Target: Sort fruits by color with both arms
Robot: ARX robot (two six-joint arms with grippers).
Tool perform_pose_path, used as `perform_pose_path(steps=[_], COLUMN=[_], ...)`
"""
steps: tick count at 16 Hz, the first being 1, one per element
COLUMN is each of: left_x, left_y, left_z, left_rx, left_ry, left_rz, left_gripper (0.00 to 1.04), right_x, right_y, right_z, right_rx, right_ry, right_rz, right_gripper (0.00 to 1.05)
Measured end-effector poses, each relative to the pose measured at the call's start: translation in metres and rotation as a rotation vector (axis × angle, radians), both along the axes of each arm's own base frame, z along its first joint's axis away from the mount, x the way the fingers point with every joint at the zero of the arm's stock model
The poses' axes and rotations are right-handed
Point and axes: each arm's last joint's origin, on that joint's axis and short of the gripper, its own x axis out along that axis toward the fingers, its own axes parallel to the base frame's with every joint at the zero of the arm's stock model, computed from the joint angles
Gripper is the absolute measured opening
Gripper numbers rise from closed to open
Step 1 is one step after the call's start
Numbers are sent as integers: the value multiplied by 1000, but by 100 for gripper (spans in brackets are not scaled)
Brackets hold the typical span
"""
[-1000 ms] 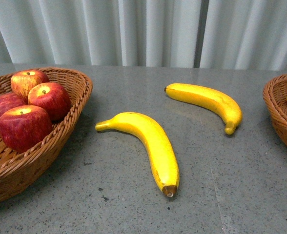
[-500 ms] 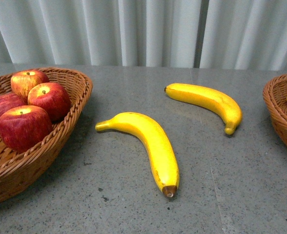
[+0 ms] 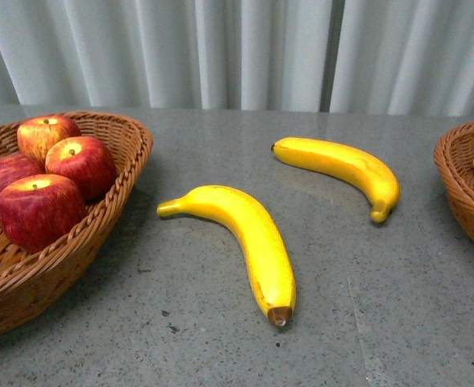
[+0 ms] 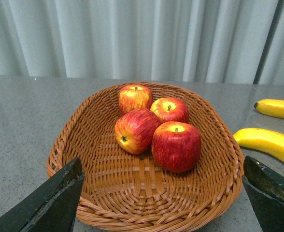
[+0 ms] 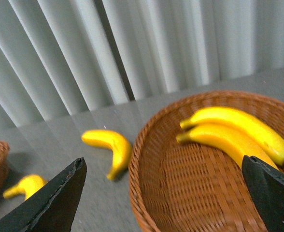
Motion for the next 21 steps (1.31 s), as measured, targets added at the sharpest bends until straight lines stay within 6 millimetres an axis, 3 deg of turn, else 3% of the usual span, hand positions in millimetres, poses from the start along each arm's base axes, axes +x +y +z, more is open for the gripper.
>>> perform_pose_path(steps=[3, 5, 7, 10, 12, 14, 16, 21], left_x=[0, 0, 0, 0, 0, 0, 0, 0], left_y=[0, 0, 0, 0, 0, 0, 0, 0], left_z=[0, 0, 0, 0, 0, 0, 0, 0], left_rx=[0, 0, 0, 0, 0, 0, 0, 0], left_ry=[0, 0, 0, 0, -1, 0, 0, 0], left_rz=[0, 0, 0, 0, 0, 0, 0, 0], left_gripper=[98, 98, 98, 98, 98, 98, 98, 98], right_x=[53, 102, 147, 171, 177, 191, 201, 238], right_y=[21, 56, 109, 194, 229, 243, 244, 204], right_z=[53, 71, 74, 80, 71, 55, 38, 6], right_rx=[26, -10, -64, -152, -212, -248, -281, -379], right_ry=[-110, -58, 74, 196, 263, 299, 333, 440], right_rz=[124, 239, 373, 580, 661, 669, 670, 535], right_gripper=[98, 98, 98, 98, 98, 98, 98, 98])
